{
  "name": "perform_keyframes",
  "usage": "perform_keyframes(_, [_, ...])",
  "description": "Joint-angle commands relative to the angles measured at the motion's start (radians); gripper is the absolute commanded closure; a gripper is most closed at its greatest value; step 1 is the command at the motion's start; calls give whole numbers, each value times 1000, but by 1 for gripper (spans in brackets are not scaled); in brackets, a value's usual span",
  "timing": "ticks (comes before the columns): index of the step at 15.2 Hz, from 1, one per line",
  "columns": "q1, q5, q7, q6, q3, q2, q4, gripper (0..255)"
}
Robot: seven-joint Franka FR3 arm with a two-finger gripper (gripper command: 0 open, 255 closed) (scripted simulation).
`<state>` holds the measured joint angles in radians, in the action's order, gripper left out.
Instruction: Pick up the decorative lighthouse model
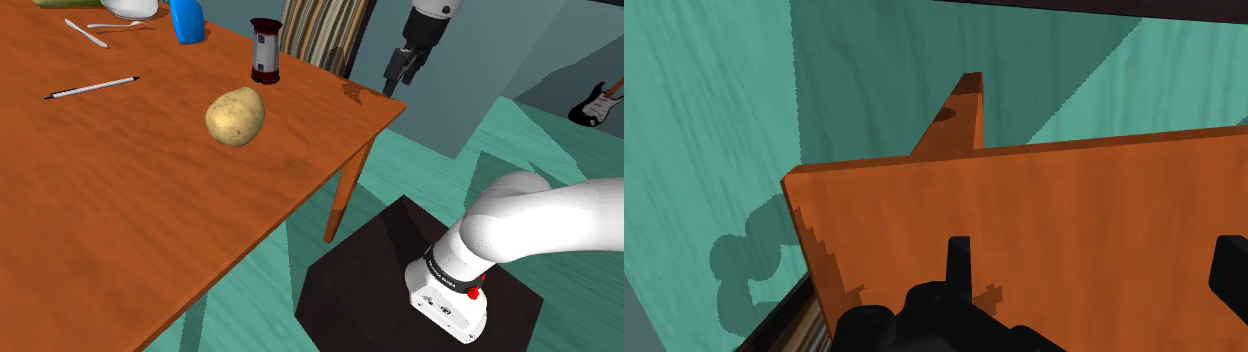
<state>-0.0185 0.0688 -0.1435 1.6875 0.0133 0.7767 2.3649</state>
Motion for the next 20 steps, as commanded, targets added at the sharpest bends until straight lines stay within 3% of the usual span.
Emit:
perform_keyframes(1, [0, 0, 0, 0, 0, 0, 0, 0])
perform_keyframes(11, [14, -5, 129, 48, -105, -368, -329, 0])
perform_keyframes(20, [31, 60, 245, -17, -184, -721, -747, 0])
